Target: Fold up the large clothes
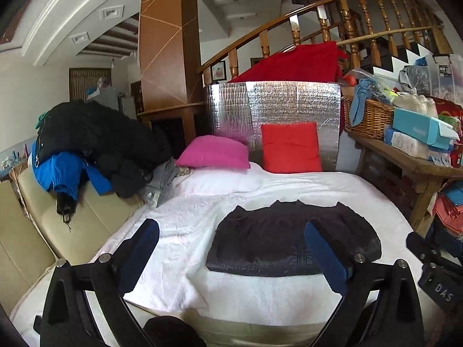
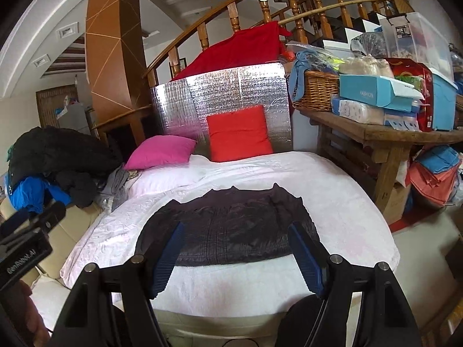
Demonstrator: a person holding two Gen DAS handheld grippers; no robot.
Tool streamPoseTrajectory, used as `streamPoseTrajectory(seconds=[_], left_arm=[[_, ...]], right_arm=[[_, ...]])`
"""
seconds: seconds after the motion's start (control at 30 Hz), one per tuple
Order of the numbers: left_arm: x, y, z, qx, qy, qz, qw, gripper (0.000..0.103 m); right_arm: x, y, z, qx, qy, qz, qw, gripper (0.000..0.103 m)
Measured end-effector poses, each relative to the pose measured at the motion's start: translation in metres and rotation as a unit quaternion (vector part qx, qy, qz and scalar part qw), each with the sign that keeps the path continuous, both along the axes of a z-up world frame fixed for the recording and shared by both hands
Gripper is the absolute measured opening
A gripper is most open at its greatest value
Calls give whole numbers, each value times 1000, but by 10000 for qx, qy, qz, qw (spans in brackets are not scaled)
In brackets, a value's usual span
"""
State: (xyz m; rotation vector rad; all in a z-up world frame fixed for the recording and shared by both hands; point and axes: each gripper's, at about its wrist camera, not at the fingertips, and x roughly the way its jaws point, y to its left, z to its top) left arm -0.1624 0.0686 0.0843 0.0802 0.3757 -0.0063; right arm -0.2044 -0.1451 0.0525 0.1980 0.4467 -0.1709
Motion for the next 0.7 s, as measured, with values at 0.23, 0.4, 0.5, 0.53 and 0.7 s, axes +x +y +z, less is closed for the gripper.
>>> streamPoseTrajectory(seconds=[0.23, 0.4, 0.5, 0.53, 0.7], left_arm=[[4, -2, -1, 27, 33, 18, 10000, 101], [4, -2, -1, 18, 46, 47, 10000, 101], [5, -1, -1, 10, 53, 43, 10000, 101], [5, -1, -1, 13, 52, 39, 10000, 101], [5, -1, -2, 25, 72, 44, 10000, 101]], right_arm=[[3, 2, -3, 14, 60, -31, 10000, 77], [4, 1, -2, 11, 53, -43, 10000, 77], [5, 1, -3, 31, 66, -58, 10000, 77], [6, 0, -3, 38, 72, -55, 10000, 77], [6, 0, -5, 44, 92, -65, 9999, 77]])
